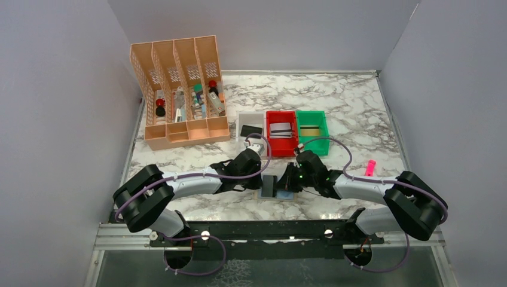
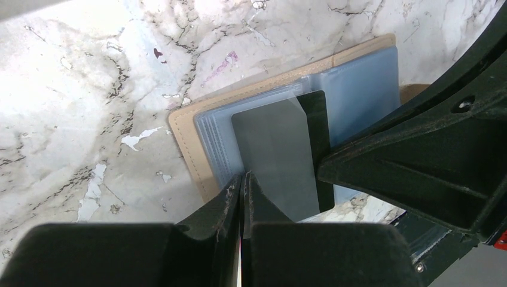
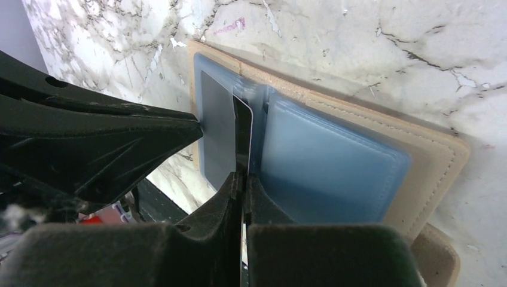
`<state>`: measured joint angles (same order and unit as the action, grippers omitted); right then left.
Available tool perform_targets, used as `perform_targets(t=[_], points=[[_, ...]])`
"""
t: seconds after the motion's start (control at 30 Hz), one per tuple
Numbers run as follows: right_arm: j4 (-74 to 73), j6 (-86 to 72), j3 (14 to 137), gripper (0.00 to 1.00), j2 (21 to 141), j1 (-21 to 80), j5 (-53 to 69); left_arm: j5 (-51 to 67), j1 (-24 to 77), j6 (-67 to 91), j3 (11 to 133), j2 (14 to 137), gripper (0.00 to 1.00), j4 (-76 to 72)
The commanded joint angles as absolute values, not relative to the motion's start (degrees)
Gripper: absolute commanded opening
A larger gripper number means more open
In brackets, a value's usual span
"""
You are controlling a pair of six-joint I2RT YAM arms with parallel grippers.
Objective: Take the credit cards out of the card holder
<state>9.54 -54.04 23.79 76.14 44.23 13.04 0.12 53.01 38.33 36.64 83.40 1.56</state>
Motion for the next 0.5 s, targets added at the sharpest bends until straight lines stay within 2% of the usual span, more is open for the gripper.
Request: perform_targets(t=[0.0, 0.47], points=[[6.30, -51.99, 23.51, 0.06, 75.70, 43.86, 13.15, -4.03, 53.26, 36.56, 35.07, 86.23, 0.05, 8.03], [0.00, -51.33, 24.58, 0.07, 72.86, 43.86, 6.97, -3.83, 53.38, 36.20, 35.17, 86.35, 0.05, 8.10]])
